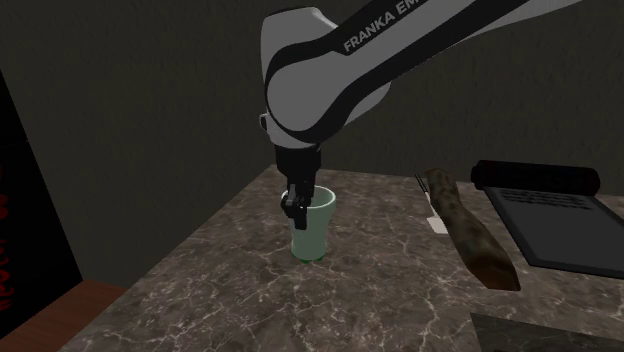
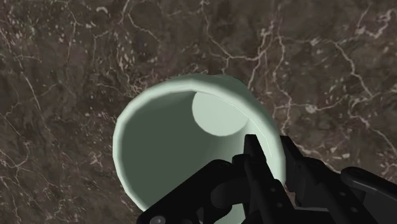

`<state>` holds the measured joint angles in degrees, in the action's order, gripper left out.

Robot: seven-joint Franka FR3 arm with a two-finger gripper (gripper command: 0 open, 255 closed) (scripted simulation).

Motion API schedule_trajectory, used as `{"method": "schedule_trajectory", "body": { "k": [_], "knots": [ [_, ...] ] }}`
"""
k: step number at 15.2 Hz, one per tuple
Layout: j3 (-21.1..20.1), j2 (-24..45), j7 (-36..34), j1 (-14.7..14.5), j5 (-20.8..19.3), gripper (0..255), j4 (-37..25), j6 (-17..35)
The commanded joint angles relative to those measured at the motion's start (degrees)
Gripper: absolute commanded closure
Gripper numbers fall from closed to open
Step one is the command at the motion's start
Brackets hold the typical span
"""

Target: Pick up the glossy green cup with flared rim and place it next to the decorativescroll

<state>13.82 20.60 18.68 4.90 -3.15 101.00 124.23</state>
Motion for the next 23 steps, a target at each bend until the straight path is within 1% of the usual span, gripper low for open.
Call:
{"method": "schedule_trajectory", "body": {
  "k": [1, 3, 13, 23],
  "knots": [
    [0.0, 0.1, 0.0, 0.0, 0.0, 255, 0.0, 0.0],
    [0.0, 0.0, 0.0, 0.0, 0.0, 255, 0.1, 0.0],
    [0.2, -2.6, 0.4, -0.2, -0.4, 255, -4.0, -6.7],
    [0.3, -4.2, 0.9, -0.3, -0.5, 255, -9.6, -13.8]
  ]
}}
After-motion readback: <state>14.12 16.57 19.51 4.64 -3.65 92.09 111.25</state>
